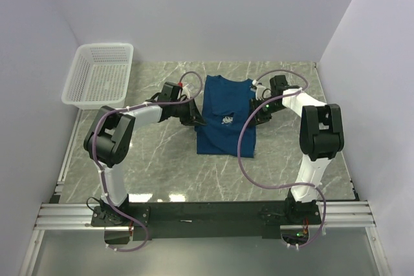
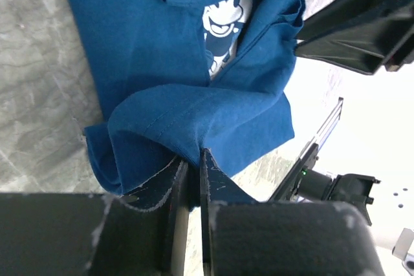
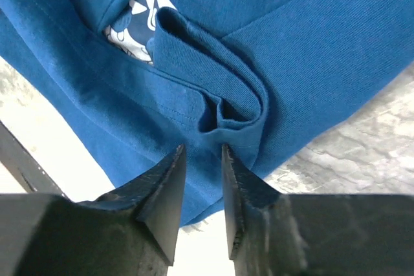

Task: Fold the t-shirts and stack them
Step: Fold the tshirt

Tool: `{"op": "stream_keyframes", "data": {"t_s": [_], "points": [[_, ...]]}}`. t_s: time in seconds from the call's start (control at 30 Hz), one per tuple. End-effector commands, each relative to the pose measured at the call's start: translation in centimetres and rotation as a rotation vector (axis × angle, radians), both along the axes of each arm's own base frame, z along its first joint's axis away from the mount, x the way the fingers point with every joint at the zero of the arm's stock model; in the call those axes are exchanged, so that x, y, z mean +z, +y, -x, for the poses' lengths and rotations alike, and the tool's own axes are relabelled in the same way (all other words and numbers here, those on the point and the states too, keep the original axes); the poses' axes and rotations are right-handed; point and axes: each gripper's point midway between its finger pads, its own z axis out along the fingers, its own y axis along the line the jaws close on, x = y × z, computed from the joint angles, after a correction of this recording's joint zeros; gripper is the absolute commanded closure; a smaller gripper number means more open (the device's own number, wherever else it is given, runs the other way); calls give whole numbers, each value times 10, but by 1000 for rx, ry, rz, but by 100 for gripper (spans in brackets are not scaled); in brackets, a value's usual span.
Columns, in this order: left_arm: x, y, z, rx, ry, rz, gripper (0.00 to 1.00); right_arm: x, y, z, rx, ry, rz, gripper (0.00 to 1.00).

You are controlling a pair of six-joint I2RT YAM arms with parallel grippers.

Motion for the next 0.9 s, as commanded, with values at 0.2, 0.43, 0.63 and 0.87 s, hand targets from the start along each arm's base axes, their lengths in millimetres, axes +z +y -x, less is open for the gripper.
{"op": "stream_keyframes", "data": {"t_s": [0.2, 0.43, 0.63, 0.87], "points": [[26, -7, 9, -74, -87, 62, 86, 28, -10, -9, -20, -95, 25, 59], [26, -7, 13, -86, -84, 67, 85, 31, -18, -12, -41, -120, 44, 55], [28, -7, 12, -88, -89, 69, 85, 15, -18, -16, -36, -72, 50, 55], [29, -10, 8, -90, -103, 82, 85, 10, -13, -18, -15, -51, 34, 54]]}}
